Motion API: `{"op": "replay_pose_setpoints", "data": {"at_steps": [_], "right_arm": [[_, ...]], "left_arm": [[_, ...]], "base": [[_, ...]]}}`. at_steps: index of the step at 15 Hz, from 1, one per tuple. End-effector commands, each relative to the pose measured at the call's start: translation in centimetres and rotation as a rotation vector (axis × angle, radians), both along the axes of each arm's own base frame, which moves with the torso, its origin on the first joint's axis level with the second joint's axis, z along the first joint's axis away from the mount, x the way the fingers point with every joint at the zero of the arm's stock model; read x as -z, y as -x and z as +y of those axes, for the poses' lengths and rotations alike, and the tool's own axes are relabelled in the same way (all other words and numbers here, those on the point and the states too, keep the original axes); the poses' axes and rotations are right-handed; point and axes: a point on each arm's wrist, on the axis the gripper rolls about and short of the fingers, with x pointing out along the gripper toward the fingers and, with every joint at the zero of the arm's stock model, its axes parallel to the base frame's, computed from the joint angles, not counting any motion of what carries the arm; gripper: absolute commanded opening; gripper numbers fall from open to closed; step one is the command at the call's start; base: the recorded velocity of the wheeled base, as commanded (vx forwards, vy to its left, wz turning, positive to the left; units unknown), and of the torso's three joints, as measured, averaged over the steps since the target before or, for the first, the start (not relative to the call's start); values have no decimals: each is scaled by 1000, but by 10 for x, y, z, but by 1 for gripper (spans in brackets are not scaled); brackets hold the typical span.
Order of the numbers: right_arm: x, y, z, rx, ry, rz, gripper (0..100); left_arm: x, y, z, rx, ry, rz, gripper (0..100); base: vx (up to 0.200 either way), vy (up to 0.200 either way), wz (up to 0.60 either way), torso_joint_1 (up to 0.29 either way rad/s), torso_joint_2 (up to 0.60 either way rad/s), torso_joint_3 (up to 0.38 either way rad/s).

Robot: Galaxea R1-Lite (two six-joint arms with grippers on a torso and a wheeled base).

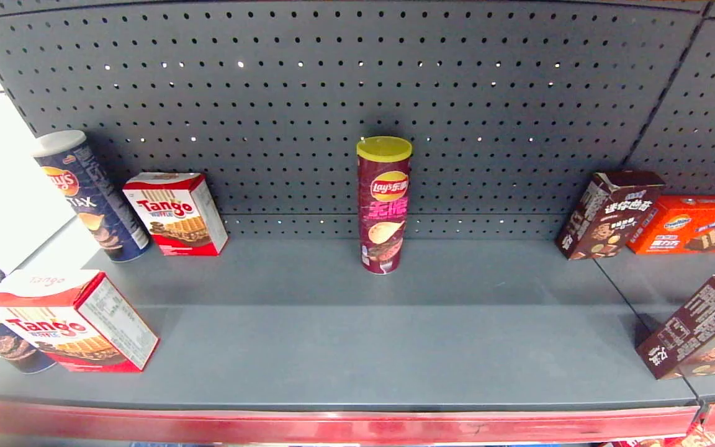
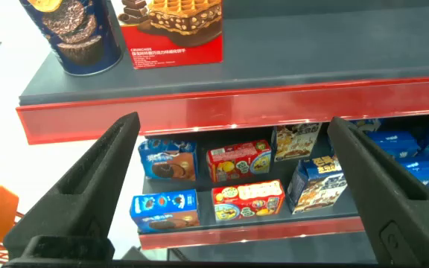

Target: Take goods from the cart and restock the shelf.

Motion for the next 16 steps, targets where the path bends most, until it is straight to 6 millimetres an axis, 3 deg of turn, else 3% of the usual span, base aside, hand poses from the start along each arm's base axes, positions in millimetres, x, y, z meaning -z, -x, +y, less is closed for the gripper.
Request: {"op": "replay_pose_setpoints", "data": {"at_steps": [1, 10, 16], "right_arm": [[0, 0, 0, -1, 3, 1, 100], [0, 0, 1, -27, 3, 1, 100], [0, 0, 0, -22, 0, 1, 100]], "left_arm": [[0, 0, 0, 0, 0, 0, 100], [0, 0, 0, 2, 0, 0, 100], [0, 0, 0, 2, 0, 1, 100]], "base": [[0, 0, 0, 0, 0, 0], [0, 0, 0, 0, 0, 0], [0, 0, 600, 6, 4, 2]]}}
